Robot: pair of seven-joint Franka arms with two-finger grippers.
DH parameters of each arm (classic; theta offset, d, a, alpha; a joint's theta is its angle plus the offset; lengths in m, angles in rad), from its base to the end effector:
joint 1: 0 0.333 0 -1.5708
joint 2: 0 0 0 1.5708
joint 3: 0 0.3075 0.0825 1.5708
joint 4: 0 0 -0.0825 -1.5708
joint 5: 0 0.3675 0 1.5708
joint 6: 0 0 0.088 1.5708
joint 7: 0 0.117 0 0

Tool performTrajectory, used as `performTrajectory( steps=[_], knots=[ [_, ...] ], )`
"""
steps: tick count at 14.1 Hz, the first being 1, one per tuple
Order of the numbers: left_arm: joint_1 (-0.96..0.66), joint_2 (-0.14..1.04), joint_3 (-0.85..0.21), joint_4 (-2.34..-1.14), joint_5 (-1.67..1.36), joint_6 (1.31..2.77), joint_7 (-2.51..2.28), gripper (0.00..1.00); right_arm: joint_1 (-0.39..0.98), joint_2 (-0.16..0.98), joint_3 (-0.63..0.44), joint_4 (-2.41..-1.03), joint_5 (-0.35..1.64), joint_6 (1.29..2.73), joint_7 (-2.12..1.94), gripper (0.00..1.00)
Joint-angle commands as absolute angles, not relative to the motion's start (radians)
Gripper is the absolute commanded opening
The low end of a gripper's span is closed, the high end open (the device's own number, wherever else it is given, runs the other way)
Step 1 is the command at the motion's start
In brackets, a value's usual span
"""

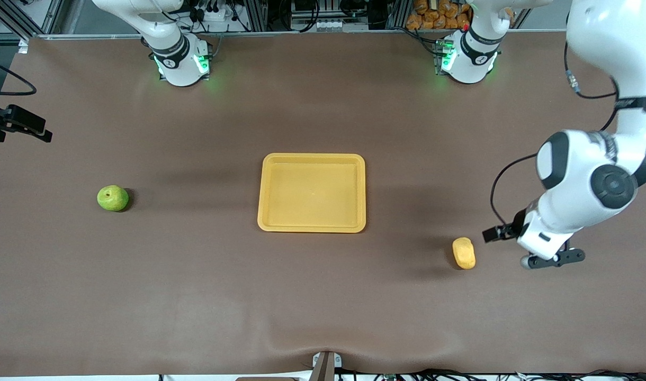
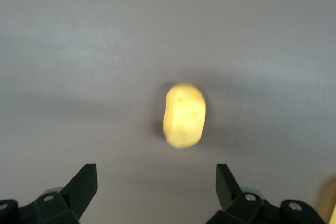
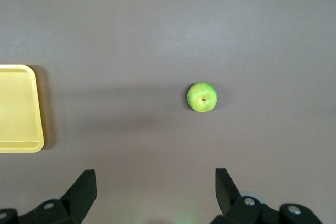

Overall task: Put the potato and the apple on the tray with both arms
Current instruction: 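Grasp the potato with the left gripper while the right gripper reaches the apple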

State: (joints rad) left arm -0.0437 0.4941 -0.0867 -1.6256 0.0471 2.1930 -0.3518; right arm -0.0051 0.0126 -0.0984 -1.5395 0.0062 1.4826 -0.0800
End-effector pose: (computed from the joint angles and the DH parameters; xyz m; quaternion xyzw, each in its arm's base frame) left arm 0.6668 -0.0783 0.3340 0.9939 0.1034 0.0364 0.0097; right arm 0.5292 -0.0538 0.6060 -0.9993 0.0116 0.0343 0.0057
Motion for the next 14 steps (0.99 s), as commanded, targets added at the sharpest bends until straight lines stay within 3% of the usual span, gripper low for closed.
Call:
performTrajectory(
  steps=[1,6,12,14],
  knots=[
    [-0.054,0.552,-0.087,-1.644,0.043,2.327,-0.498,1.00,-0.017,0.067,-0.097,-1.508,-0.006,1.485,-0.081,1.00],
    [-0.090,0.664,-0.083,-1.655,0.052,2.422,-0.634,1.00,-0.064,0.179,-0.097,-1.515,-0.029,1.552,-0.083,1.00],
    [-0.094,0.704,-0.084,-1.671,0.182,2.436,-0.635,1.00,-0.100,0.308,-0.100,-1.513,-0.032,1.598,-0.081,1.00],
    [-0.100,0.719,-0.084,-1.672,0.212,2.517,-0.635,0.97,-0.113,0.346,-0.100,-1.516,-0.029,1.598,-0.081,1.00]
  ],
)
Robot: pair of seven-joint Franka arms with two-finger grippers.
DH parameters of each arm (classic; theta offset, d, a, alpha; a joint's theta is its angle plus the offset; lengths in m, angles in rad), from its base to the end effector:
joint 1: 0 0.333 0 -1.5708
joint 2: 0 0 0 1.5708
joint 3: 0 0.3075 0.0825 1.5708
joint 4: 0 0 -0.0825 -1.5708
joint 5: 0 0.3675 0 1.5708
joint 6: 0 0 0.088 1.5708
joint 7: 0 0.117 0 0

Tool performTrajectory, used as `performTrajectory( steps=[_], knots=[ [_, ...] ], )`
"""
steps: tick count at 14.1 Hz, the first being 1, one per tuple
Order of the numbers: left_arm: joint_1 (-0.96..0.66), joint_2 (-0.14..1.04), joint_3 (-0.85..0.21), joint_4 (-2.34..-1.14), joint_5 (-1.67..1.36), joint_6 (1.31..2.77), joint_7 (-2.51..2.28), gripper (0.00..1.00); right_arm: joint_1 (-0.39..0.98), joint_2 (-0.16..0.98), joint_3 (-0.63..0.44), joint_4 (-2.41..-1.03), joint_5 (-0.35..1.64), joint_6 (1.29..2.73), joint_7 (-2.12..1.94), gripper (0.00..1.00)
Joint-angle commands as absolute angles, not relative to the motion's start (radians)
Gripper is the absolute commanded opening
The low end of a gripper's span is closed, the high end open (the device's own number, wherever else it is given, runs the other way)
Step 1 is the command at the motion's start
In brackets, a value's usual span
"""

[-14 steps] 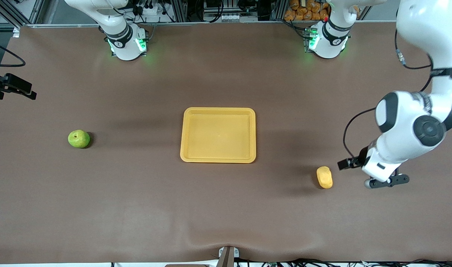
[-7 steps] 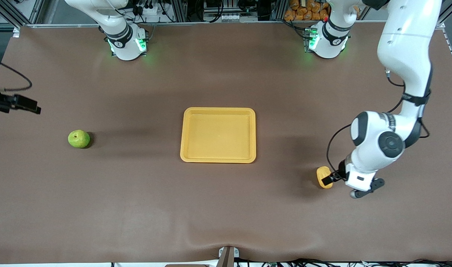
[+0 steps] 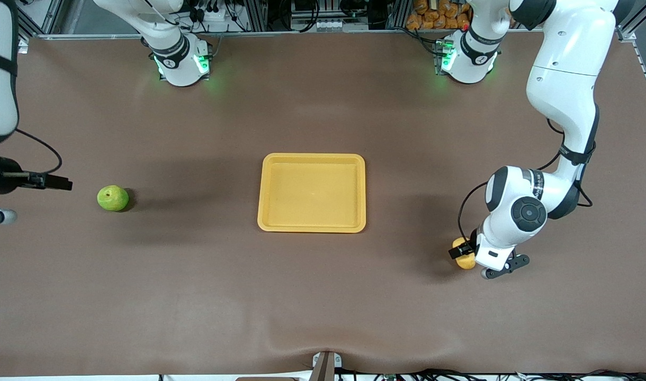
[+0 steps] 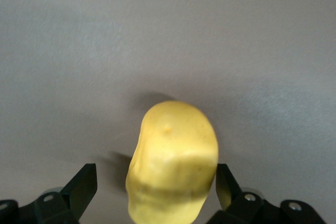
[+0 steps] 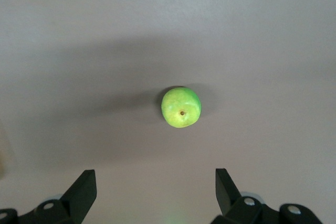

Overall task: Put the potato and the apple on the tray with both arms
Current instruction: 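Carry the potato over the tray while the right gripper lowers onto the apple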

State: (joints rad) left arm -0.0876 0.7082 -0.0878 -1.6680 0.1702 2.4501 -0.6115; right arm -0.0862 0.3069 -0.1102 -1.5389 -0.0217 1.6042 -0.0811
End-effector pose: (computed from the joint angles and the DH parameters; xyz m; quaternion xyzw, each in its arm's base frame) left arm 0.6645 -0.1101 0.1964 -0.9851 -0.1652 -0.0472 0.0114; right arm 0.5941 -0.1137 0.4473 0.9909 -0.0550 -0.1222 0.0107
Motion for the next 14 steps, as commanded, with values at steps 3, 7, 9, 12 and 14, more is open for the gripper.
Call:
performTrajectory(
  steps=[3,7,9,12,14],
  knots=[
    [-0.109,0.726,-0.084,-1.654,0.212,2.531,-0.635,0.20,-0.141,0.396,-0.100,-1.522,-0.020,1.620,-0.083,1.00],
    [-0.110,0.715,-0.086,-1.654,0.212,2.530,-0.629,0.18,-0.146,0.463,-0.100,-1.542,-0.020,1.667,-0.083,1.00],
    [-0.124,0.672,-0.087,-1.654,0.213,2.528,-0.624,0.18,-0.152,0.474,-0.100,-1.577,-0.020,1.719,-0.083,1.00],
    [-0.210,0.577,-0.087,-1.663,0.215,2.510,-0.620,0.21,-0.166,0.472,-0.100,-1.659,-0.020,1.814,-0.086,1.00],
    [-0.296,0.528,-0.087,-1.658,0.213,2.440,-0.626,0.22,-0.179,0.472,-0.100,-1.713,-0.020,1.882,-0.087,1.00]
  ],
)
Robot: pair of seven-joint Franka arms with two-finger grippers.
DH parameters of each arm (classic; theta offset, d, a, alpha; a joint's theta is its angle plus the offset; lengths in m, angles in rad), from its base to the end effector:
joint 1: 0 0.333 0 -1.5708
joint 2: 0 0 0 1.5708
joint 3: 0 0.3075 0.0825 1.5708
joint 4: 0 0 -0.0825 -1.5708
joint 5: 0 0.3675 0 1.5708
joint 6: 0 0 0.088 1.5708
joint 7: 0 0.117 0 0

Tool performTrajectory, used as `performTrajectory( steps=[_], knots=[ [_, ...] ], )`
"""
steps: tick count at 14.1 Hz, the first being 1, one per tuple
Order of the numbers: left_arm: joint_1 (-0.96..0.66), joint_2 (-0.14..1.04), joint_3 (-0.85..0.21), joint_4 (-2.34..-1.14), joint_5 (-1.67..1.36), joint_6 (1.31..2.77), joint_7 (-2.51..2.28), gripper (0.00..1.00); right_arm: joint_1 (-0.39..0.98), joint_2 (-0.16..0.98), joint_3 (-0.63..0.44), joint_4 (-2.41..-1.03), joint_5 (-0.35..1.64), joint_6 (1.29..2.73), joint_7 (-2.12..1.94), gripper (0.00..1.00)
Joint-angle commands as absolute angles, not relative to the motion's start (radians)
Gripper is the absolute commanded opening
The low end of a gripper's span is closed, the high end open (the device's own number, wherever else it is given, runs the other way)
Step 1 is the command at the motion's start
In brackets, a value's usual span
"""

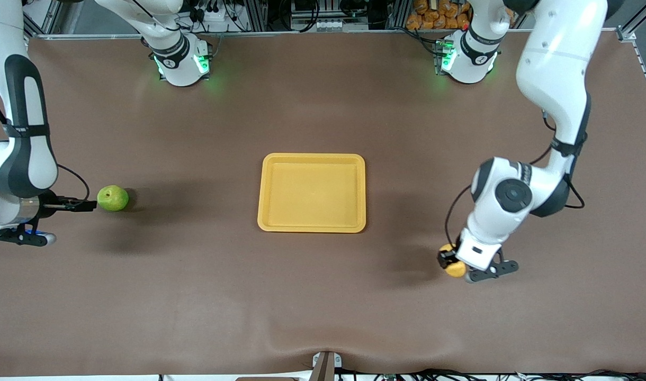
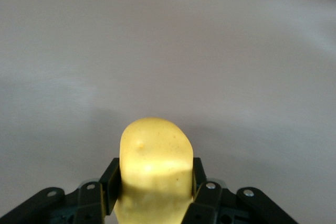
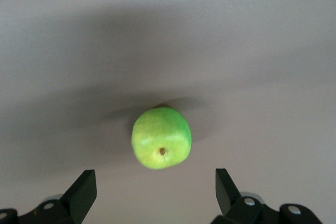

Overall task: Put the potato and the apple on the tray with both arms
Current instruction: 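Carry the potato over the tray while the right gripper lowers onto the apple, then lower the potato onto the tray and open the left gripper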

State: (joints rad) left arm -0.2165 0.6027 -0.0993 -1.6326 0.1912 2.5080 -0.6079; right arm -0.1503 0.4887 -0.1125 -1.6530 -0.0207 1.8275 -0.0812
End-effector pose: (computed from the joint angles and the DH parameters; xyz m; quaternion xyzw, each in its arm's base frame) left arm 0.6671 -0.2080 0.2906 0.9857 0.0884 0.1413 0.0257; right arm 0.5986 -0.1564 0.2999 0.9837 -0.0830 -0.1589 0.0095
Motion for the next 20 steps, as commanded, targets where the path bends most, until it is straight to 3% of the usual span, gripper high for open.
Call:
performTrajectory(
  steps=[1,5,9,15,18,19,20],
  knots=[
    [-0.342,0.509,-0.087,-1.657,0.213,2.386,-0.629,0.22,-0.179,0.471,-0.100,-1.742,-0.020,1.910,-0.086,1.00],
    [-0.532,0.480,-0.087,-1.647,0.212,2.286,-0.699,0.22,-0.181,0.471,-0.098,-1.822,-0.018,1.994,-0.086,1.00],
    [-0.687,0.540,-0.080,-1.618,0.213,2.270,-0.888,0.22,-0.179,0.471,-0.098,-1.885,-0.005,2.063,-0.086,1.00],
    [-0.713,0.626,-0.081,-1.595,0.290,2.203,-0.896,0.26,-0.178,0.469,-0.098,-1.954,0.018,2.138,-0.086,1.00],
    [-0.718,0.712,-0.080,-1.505,0.291,2.203,-0.896,0.26,-0.175,0.468,-0.098,-1.986,0.018,2.180,-0.087,0.99],
    [-0.725,0.728,-0.078,-1.505,0.296,2.203,-0.899,0.27,-0.172,0.465,-0.098,-1.987,0.018,2.177,-0.087,0.50],
    [-0.724,0.744,-0.077,-1.505,0.311,2.204,-0.900,0.33,-0.170,0.463,-0.098,-1.985,0.018,2.175,-0.089,0.24]
  ],
)
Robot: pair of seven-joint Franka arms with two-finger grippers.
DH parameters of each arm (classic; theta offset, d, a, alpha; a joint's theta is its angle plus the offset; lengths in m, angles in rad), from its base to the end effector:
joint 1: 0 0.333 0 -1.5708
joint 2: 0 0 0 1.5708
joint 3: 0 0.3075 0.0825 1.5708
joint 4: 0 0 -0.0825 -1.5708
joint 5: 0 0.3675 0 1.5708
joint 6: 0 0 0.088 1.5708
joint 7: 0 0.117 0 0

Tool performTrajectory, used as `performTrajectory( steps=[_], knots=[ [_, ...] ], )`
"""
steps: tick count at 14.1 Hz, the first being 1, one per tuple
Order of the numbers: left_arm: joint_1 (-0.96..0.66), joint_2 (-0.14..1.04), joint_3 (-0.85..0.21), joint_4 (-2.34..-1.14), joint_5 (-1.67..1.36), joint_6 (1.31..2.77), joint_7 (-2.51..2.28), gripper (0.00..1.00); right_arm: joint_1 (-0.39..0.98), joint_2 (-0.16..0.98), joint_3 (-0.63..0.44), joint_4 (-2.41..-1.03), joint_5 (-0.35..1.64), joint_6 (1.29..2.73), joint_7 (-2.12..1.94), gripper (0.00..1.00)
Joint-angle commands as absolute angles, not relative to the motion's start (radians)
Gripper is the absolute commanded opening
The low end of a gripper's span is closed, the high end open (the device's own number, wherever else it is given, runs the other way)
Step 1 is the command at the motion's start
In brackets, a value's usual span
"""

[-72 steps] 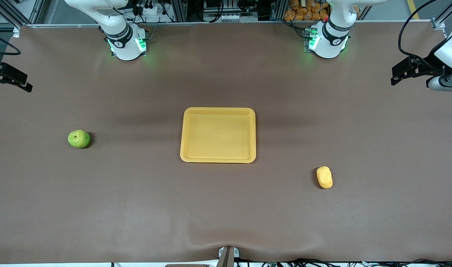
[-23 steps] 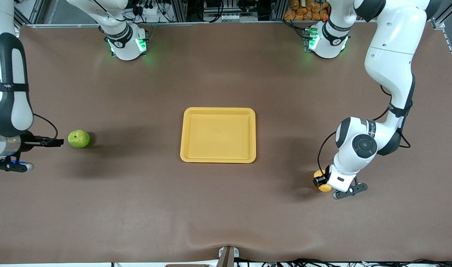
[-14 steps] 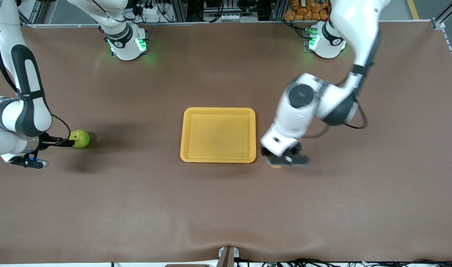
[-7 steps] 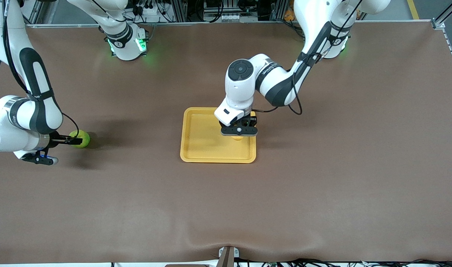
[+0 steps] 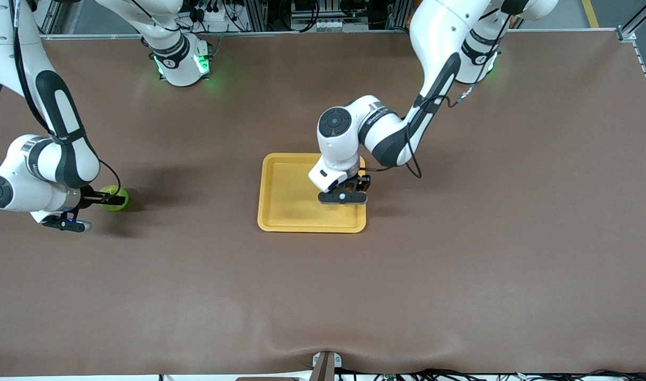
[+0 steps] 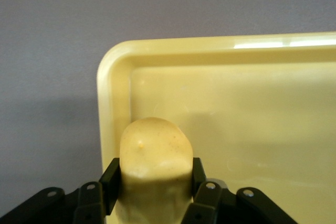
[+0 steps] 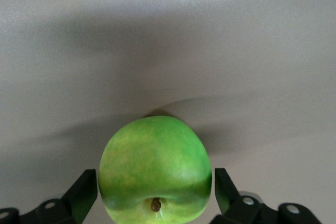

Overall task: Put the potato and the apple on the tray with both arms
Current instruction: 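Lower the potato onto the tray and open the left gripper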

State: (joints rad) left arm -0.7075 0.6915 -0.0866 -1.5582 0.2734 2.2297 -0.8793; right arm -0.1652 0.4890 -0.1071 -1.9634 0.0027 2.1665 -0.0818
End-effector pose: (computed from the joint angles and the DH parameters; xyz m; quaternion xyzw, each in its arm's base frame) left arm 0.4926 -0.4748 0.2339 -0.9963 0.0324 -0.0541 0.0588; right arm 0.5457 -0.1519 0.1990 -0.9854 0.0924 0.1432 0.0005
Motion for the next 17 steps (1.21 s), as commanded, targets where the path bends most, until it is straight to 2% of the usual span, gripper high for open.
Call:
performTrajectory(
  steps=[1,2,3,4,7,11,17],
  knots=[
    [-0.724,0.747,-0.077,-1.505,0.328,2.204,-0.902,0.41,-0.170,0.463,-0.098,-1.983,0.018,2.174,-0.092,0.08],
    [-0.723,0.746,-0.077,-1.505,0.328,2.203,-0.905,0.48,-0.169,0.462,-0.098,-1.980,0.018,2.171,-0.107,0.00],
    [-0.723,0.741,-0.077,-1.505,0.328,2.203,-0.929,0.83,-0.170,0.462,-0.098,-1.974,0.018,2.161,-0.138,0.00],
    [-0.726,0.736,-0.075,-1.505,0.331,2.203,-0.963,1.00,-0.167,0.462,-0.098,-1.961,0.018,2.137,-0.162,0.00],
    [-0.709,0.690,-0.072,-1.503,0.331,2.198,-0.979,1.00,-0.163,0.459,-0.097,-1.872,0.018,2.013,-0.164,0.00],
    [-0.611,0.545,-0.044,-1.505,0.321,2.183,-0.963,1.00,-0.118,0.460,-0.094,-1.721,0.020,1.817,-0.152,0.00],
    [-0.362,0.489,-0.052,-1.503,0.316,2.181,-0.755,1.00,-0.040,0.442,-0.089,-1.668,0.078,1.731,-0.088,0.00]
  ],
)
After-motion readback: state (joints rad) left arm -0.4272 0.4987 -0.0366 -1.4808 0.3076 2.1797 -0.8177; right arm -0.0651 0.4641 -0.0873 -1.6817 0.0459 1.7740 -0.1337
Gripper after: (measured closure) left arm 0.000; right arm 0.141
